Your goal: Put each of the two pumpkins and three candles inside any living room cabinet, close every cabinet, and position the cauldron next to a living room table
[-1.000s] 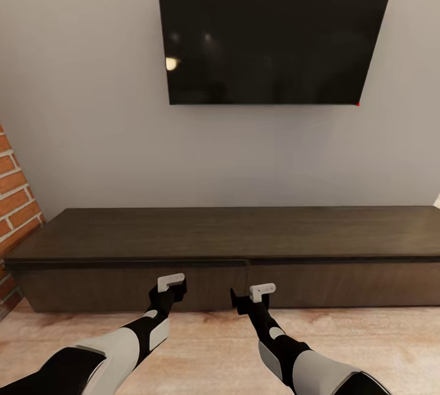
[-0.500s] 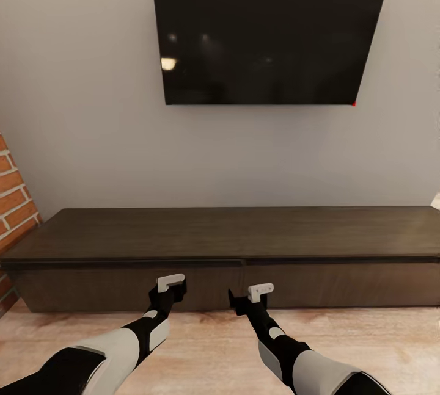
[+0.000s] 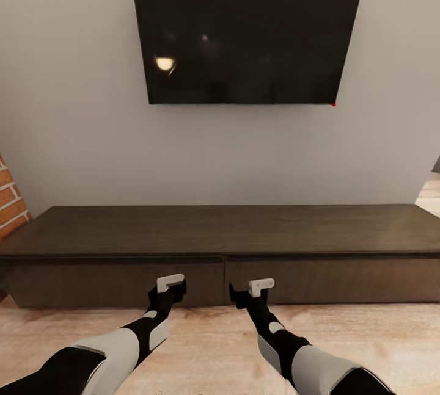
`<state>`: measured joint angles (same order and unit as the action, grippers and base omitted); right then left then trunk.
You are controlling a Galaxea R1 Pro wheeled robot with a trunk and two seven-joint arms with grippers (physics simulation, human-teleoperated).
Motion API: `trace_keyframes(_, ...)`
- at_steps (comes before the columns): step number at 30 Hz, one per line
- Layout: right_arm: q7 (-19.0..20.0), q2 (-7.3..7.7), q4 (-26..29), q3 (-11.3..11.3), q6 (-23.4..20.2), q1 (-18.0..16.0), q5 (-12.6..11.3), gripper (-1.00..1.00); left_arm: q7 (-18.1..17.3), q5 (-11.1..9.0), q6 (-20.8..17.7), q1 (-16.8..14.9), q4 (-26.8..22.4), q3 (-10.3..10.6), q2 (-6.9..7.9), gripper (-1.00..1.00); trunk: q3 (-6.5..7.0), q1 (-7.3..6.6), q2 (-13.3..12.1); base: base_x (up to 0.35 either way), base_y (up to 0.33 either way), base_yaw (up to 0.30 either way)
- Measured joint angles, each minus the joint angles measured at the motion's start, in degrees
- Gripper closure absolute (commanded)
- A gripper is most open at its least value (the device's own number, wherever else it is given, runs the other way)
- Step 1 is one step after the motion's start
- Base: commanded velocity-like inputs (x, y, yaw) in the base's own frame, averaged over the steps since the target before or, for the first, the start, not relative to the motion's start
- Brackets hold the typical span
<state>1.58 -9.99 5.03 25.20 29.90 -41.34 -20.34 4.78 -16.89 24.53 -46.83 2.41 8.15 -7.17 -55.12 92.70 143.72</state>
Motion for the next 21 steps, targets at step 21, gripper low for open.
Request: trace_keyframes(21,-0.04,0.00,-1.94,-0.33,-0.23,1.23,-0.05,-1.00,-0.18,-0.38,0.01,0.08,-0.42,-2.57,3.17,-1.00,0.00,-0.01,0.02,0.000,0.000,0.000)
